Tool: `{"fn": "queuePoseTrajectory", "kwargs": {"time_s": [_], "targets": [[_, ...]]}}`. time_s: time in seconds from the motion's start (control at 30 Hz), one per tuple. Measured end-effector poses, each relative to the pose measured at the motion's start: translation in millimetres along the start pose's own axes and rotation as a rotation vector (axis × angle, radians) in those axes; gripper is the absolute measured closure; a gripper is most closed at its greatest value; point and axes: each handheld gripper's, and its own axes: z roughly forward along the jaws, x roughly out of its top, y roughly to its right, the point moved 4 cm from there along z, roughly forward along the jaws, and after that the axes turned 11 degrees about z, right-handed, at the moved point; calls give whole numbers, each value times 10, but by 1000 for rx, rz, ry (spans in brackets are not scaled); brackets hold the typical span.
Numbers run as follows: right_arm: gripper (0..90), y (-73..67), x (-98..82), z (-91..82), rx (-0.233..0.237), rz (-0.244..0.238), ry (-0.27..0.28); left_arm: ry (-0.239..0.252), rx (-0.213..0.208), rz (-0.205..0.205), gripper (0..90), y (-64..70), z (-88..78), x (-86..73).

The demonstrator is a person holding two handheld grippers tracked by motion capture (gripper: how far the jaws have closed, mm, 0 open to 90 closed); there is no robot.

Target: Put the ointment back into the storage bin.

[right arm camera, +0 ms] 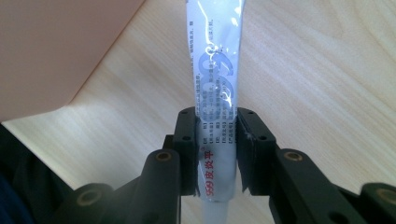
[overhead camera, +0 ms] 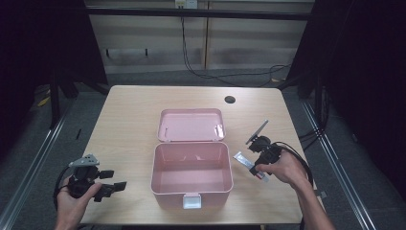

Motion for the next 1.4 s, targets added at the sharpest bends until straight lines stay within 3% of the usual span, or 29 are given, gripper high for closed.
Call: {"fn": "queuePoseTrajectory", "kwargs": {"time_s": [0.13,0.3,0.8,0.97,1.4], "targets": [[710,-36,-50,-87,22,-34,18,-2,1,0,226,-1,3,0],[710,-88,-88,-190,13,-75,19,-2,4,-1,227,3,5,0],[711,-35,-214,-443,12,-99,35,-2,3,1,226,-1,2,-1],[711,-60,-258,-543,28,-151,43,-5,2,-2,226,6,10,0],[711,-117,-264,-720,13,-209,34,-4,-1,-3,226,2,9,0]]}}
